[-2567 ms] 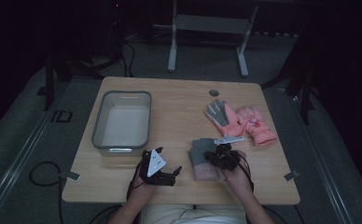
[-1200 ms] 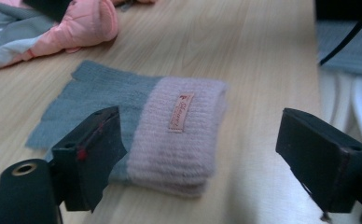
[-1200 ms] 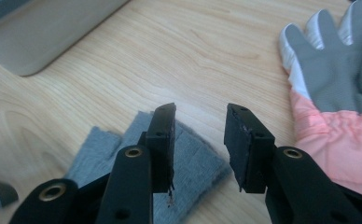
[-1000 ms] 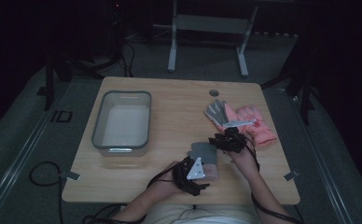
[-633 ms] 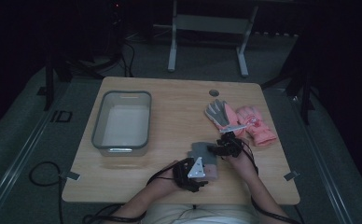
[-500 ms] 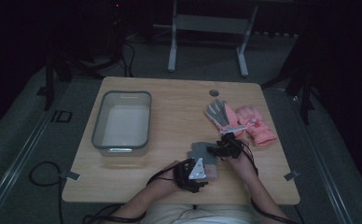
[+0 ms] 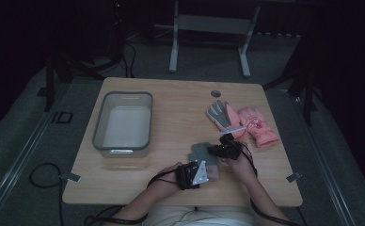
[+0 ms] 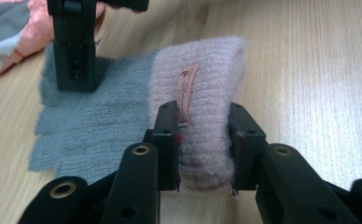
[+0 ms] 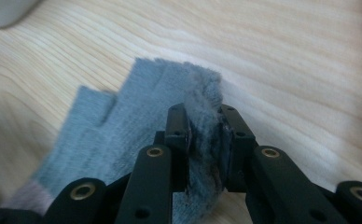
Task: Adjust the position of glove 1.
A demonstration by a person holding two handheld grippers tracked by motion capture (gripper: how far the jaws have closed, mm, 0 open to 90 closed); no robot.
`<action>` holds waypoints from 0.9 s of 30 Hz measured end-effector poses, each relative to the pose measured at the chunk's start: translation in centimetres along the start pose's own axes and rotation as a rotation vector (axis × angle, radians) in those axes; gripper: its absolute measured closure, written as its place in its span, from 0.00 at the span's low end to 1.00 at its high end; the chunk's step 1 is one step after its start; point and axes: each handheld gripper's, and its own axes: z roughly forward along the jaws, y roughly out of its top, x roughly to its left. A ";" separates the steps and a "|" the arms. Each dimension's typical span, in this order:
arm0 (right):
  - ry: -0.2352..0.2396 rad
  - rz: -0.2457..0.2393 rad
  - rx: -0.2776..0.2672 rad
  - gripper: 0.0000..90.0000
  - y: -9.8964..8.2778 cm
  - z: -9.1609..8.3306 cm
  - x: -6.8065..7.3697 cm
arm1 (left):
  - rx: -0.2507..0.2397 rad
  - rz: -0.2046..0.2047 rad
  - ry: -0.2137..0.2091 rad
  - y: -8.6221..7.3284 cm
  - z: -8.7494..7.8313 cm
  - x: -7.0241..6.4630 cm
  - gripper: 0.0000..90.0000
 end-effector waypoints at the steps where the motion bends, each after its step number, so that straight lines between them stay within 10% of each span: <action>1: 0.007 -0.002 -0.012 0.85 0.1 -0.2 0.1 | -0.002 -0.014 -0.003 0.0 -0.1 0.2 0.78; 27: 0.077 -0.119 -0.200 0.85 7.4 -4.5 4.8 | 0.039 -0.025 0.059 1.2 -8.0 5.3 0.82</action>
